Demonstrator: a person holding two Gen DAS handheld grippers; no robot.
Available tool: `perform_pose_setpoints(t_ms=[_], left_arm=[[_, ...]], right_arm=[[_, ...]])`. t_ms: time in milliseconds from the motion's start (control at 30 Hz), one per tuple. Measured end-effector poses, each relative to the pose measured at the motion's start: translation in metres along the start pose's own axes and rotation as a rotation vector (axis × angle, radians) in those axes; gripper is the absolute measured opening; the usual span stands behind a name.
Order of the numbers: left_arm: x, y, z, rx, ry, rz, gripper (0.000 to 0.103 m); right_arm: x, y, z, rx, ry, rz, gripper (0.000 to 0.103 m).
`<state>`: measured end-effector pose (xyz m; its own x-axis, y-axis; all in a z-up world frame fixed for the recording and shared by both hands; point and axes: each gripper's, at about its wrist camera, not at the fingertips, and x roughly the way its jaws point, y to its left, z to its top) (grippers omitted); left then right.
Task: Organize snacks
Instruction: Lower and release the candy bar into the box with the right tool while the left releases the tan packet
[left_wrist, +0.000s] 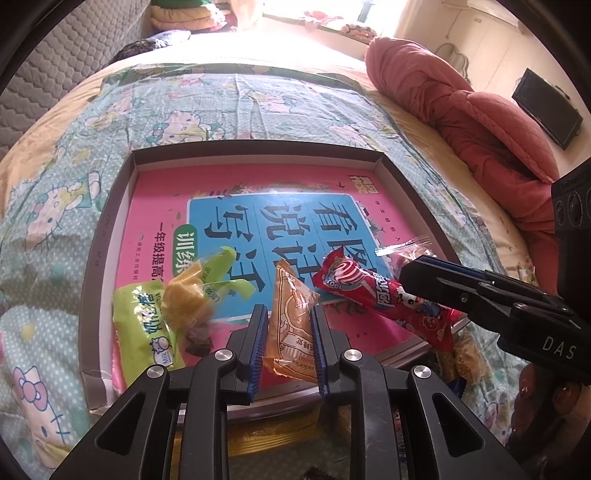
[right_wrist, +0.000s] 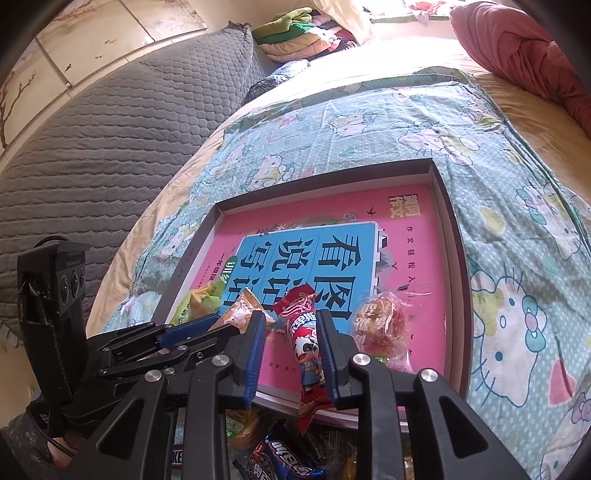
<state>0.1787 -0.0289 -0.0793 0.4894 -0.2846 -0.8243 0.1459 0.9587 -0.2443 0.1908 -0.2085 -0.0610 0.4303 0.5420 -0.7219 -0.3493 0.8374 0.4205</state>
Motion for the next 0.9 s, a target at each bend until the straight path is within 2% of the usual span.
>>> perform_pose_setpoints(t_ms=[267,467,533,600,667,900], left_arm=[[0.005,0.003,0.008,0.038,-0.021,0.068,0.024],[0.002,0.000,0.010,0.044,-0.030,0.064,0.024],[0.000,0.000,0.010,0.039,-0.034,0.055,0.027],[-0.003,-0.001,0.012,0.035,-0.037,0.048,0.037],[-0.007,-0.001,0.013,0.030,-0.040,0.047,0.041],[-0.023,-0.002,0.016,0.018,-0.057,0.037,0.049]], right_arm=[[0.000,0.001,0.000,-0.004,0.002,0.001,0.028],[0.000,0.002,0.000,-0.004,0.001,-0.001,0.028],[0.000,0.002,0.000,-0.001,0.001,0.000,0.028],[0.000,0.002,0.001,-0.002,0.000,-0.002,0.028],[0.000,0.002,0.001,-0.003,0.000,-0.007,0.034],[-0.005,0.001,0.002,-0.005,-0.014,-0.007,0.035]])
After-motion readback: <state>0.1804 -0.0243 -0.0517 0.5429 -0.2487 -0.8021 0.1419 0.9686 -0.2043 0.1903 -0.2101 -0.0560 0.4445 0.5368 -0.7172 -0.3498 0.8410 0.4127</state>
